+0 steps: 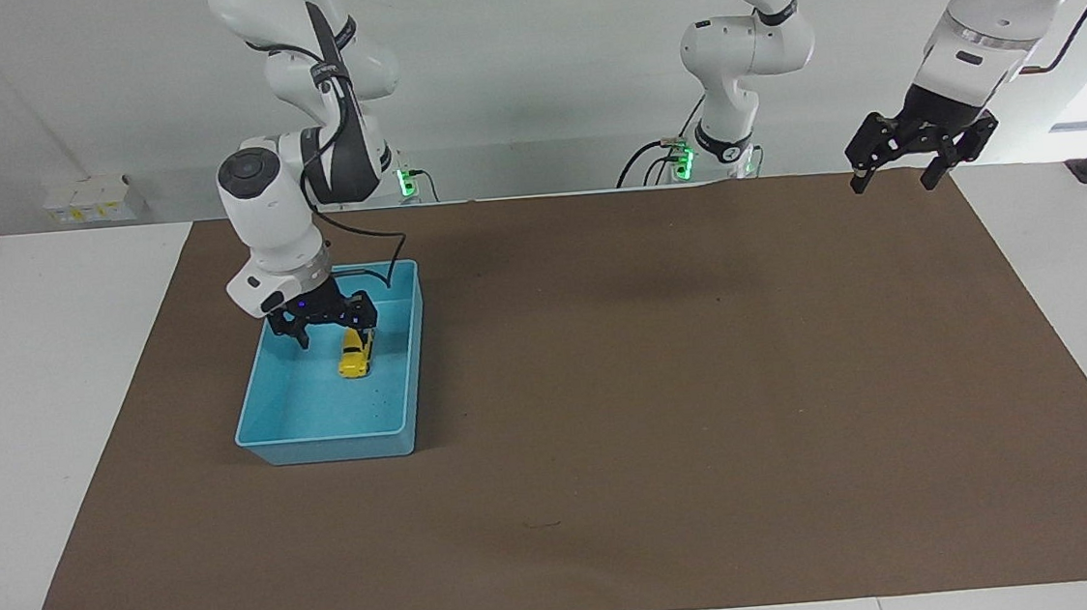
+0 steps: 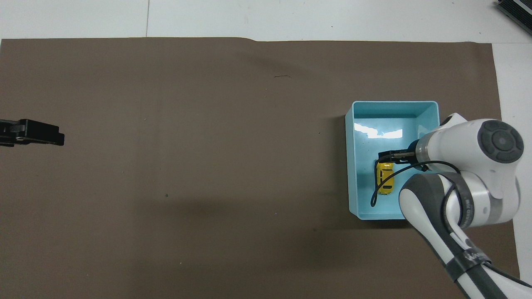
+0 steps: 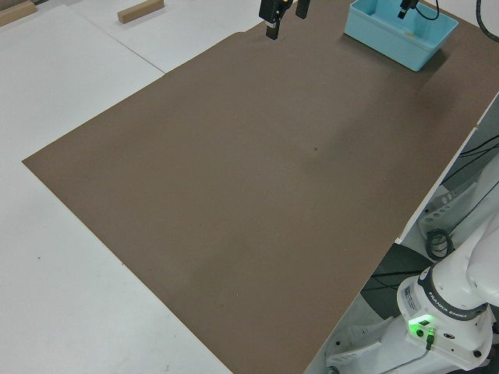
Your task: Wind up and store yellow beetle car
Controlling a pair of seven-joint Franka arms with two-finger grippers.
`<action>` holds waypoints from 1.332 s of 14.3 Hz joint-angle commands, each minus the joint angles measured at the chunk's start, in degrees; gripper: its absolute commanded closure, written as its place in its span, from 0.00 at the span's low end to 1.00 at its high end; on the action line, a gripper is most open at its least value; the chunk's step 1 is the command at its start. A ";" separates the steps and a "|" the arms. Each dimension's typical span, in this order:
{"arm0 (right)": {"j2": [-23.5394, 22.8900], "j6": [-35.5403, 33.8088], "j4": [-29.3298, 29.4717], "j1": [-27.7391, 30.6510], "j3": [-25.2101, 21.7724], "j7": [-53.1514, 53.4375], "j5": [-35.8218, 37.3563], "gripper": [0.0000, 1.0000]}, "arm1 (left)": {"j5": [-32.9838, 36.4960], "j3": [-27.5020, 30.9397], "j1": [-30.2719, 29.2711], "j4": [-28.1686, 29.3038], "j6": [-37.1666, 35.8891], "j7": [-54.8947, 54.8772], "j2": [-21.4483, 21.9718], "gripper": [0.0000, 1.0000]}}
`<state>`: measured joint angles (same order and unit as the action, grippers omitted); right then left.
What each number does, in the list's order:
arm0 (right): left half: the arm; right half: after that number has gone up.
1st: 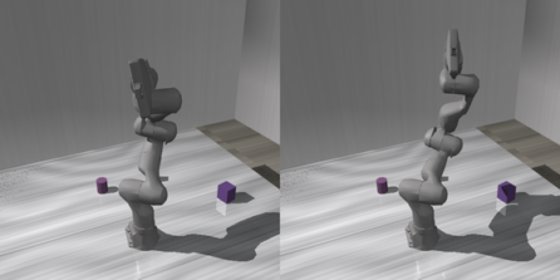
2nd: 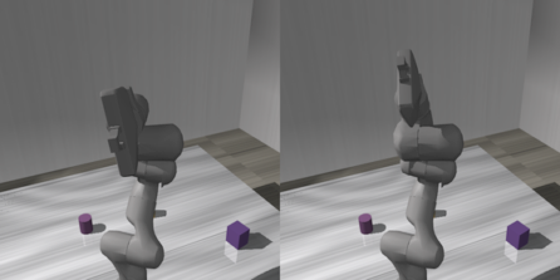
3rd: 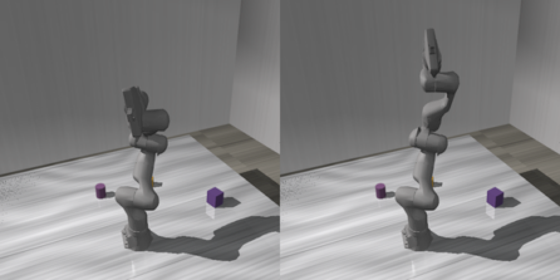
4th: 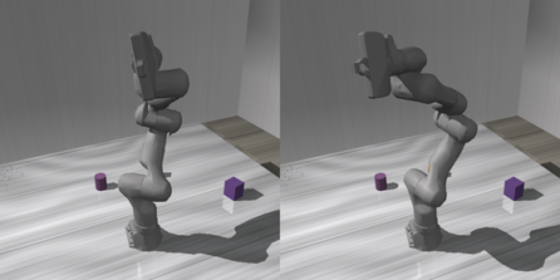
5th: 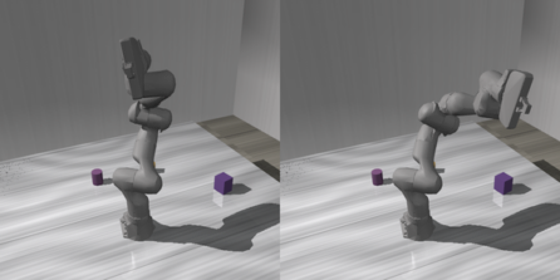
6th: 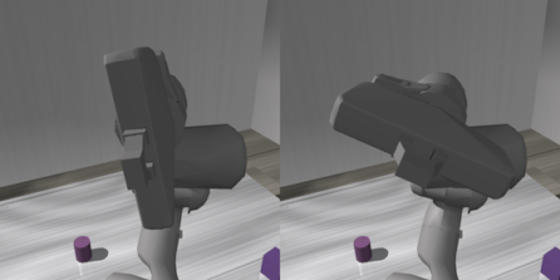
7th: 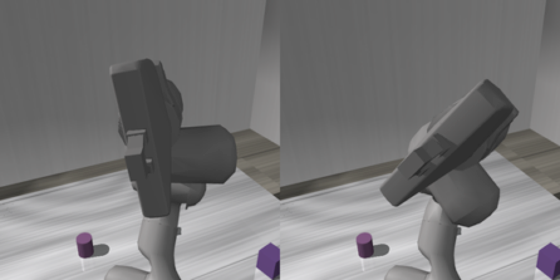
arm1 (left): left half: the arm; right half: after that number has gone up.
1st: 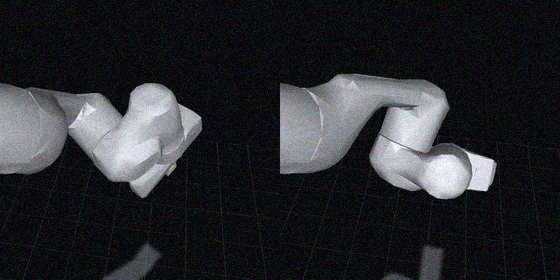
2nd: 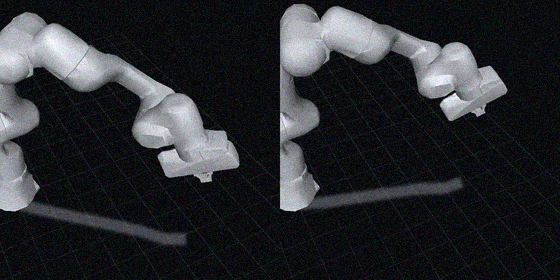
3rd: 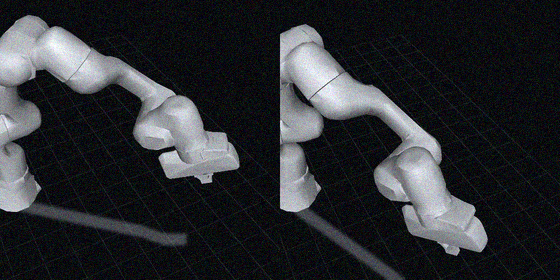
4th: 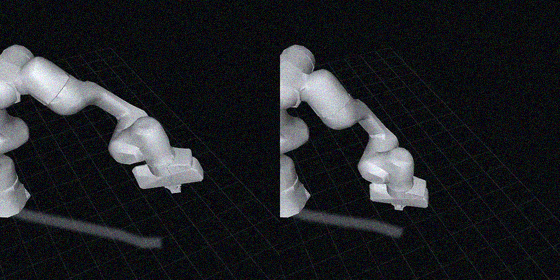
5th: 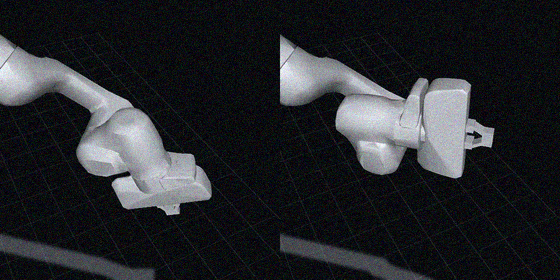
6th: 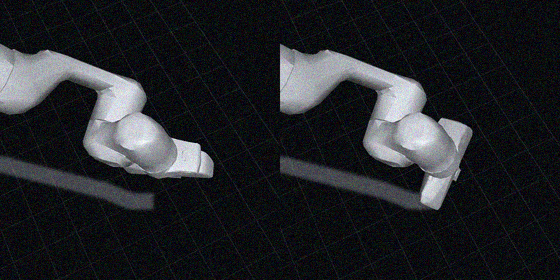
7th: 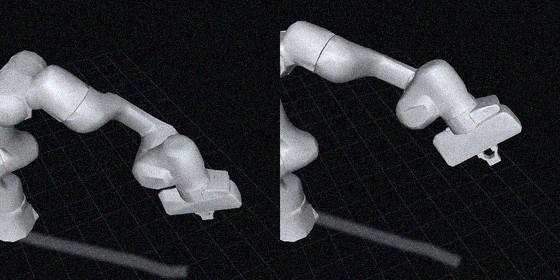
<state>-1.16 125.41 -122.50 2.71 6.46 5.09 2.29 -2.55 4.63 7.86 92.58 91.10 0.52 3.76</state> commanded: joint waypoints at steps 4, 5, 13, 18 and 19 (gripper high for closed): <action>-1.65 -12.89 13.93 3.26 0.22 -0.17 -0.88 0.00 | 0.70 -0.59 -1.00 -0.73 -1.01 -0.43 -0.06 0.00; -1.65 -14.21 15.69 4.05 0.22 0.62 -0.88 0.00 | 0.70 -0.59 -1.00 -0.82 -1.01 -0.43 -0.06 0.00; -1.39 -33.19 31.52 4.58 -0.30 3.44 -0.80 0.00 | 0.70 -0.59 -1.00 -0.73 -1.01 -0.43 -0.06 0.00; 2.83 -35.15 28.99 5.20 -0.22 5.01 -0.97 0.00 | 0.70 -0.59 -1.00 -0.73 -1.01 -0.43 -0.06 0.00; 2.83 -35.32 29.07 5.29 -0.30 4.85 -0.97 0.00 | 0.70 -0.59 -1.00 -0.73 -1.01 -0.43 -0.06 0.00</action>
<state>0.19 90.10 -91.50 7.23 6.04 8.87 2.29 -2.55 4.63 7.86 92.58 91.09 0.52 3.76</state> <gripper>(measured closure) 0.000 0.000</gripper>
